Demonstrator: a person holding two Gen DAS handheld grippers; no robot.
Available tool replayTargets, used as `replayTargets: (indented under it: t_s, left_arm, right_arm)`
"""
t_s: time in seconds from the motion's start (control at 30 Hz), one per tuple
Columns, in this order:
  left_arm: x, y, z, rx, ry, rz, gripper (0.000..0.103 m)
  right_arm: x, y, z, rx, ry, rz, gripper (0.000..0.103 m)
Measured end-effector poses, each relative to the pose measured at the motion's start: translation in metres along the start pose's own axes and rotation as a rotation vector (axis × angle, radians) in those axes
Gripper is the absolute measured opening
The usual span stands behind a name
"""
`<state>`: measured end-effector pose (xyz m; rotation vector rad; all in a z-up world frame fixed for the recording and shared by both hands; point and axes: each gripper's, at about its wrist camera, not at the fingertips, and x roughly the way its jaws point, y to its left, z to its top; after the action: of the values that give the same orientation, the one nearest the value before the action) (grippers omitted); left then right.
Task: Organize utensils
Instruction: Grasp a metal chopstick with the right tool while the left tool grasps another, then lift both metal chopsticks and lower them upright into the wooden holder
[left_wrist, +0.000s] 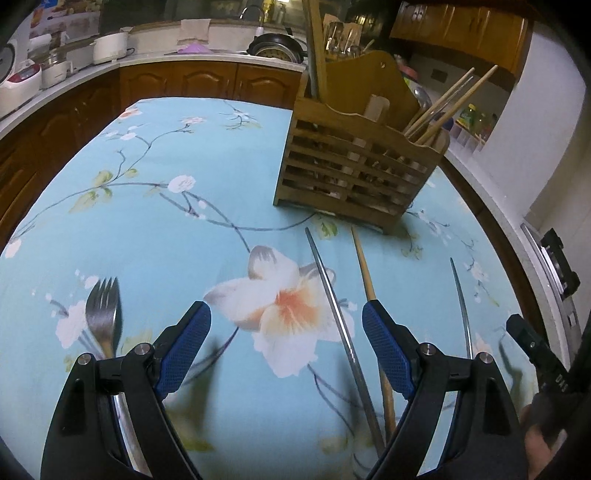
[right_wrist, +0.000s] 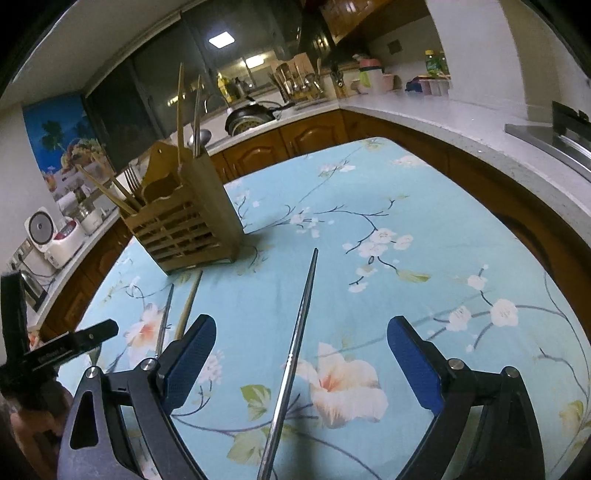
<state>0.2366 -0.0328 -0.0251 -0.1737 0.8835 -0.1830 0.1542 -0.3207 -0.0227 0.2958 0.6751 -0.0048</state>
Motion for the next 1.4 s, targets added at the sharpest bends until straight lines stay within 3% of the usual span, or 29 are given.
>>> replayTargets:
  t_s: [0.1,0.33,0.6,0.7,0.77,0.87,0.93,1.1,1.4]
  left_arm:
    - [0.011,-0.004,0.011,0.014,0.019,-0.001,0.079]
    - [0.043,-0.013,0.033,0.039,0.082,-0.012,0.069]
    - [0.083,-0.025,0.044,0.093,0.155,0.033,0.056]
    - [0.088,-0.039,0.04,0.173,0.129,0.1,0.055]
    - [0.089,-0.049,0.036,0.221,0.109,0.124,0.054]
    - [0.087,-0.057,0.034,0.255,0.097,0.102,0.032]
    - [0.086,-0.062,0.032,0.284,0.093,0.094,0.013]
    - [0.082,-0.058,0.031,0.267,0.105,0.046,0.005]
    - [0.048,-0.033,0.028,0.178,0.08,-0.052,0.004]
  right_arm:
    - [0.011,0.004,0.008,-0.032,0.016,-0.014,0.092]
    - [0.049,0.013,0.03,-0.097,0.082,-0.075,0.06]
    - [0.099,0.009,0.041,-0.119,0.191,-0.138,0.048]
    - [0.105,0.018,0.039,-0.186,0.196,-0.184,0.048]
    - [0.107,0.023,0.037,-0.218,0.201,-0.194,0.042]
    - [0.108,0.025,0.036,-0.237,0.198,-0.192,0.026]
    - [0.108,0.029,0.033,-0.254,0.196,-0.189,0.009]
    - [0.106,0.028,0.033,-0.198,0.198,-0.138,0.006]
    - [0.075,0.022,0.034,-0.093,0.17,-0.01,0.004]
